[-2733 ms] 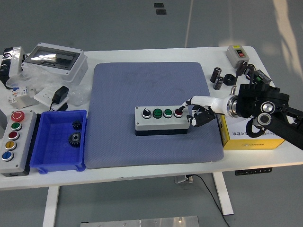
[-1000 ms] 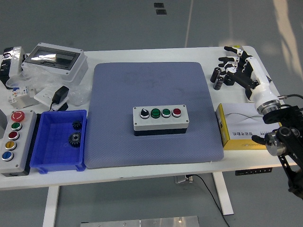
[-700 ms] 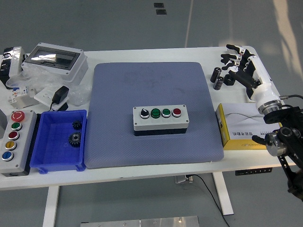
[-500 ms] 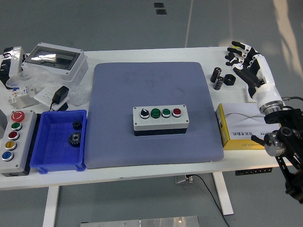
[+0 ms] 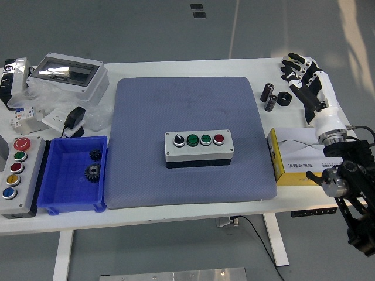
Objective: Pick up the button,place it on the desk,press the button,press the button
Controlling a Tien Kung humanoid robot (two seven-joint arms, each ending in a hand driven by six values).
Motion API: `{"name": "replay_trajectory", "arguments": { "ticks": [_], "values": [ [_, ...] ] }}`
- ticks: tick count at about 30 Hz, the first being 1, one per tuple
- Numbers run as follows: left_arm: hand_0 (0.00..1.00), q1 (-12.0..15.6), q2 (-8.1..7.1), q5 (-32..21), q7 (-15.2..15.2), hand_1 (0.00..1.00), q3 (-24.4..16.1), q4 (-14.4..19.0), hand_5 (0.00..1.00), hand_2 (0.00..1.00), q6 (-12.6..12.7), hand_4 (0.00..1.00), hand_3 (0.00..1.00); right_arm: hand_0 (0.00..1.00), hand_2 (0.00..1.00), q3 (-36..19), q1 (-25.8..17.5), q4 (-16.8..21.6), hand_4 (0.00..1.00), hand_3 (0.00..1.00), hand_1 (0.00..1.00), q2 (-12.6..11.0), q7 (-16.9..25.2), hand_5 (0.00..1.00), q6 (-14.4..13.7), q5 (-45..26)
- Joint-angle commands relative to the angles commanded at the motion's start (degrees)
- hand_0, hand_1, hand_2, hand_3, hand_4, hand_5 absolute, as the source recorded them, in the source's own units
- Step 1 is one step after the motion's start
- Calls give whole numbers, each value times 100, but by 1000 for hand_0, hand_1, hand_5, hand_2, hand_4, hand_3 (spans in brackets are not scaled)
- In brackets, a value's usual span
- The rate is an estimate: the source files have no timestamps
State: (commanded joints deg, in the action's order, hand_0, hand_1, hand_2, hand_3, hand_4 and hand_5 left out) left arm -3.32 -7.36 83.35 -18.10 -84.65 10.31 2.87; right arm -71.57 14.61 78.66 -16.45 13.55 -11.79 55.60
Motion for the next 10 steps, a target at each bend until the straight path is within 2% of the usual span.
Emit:
{"name": "replay_trajectory", "arguments": {
  "ticks": [10],
  "values": [
    [632,-4,-10,-17,-26,614,17,0,229,545,11,607,591,829,763,147,75,-84,710,739,782,24,-23,432,20,-30]
  ]
}}
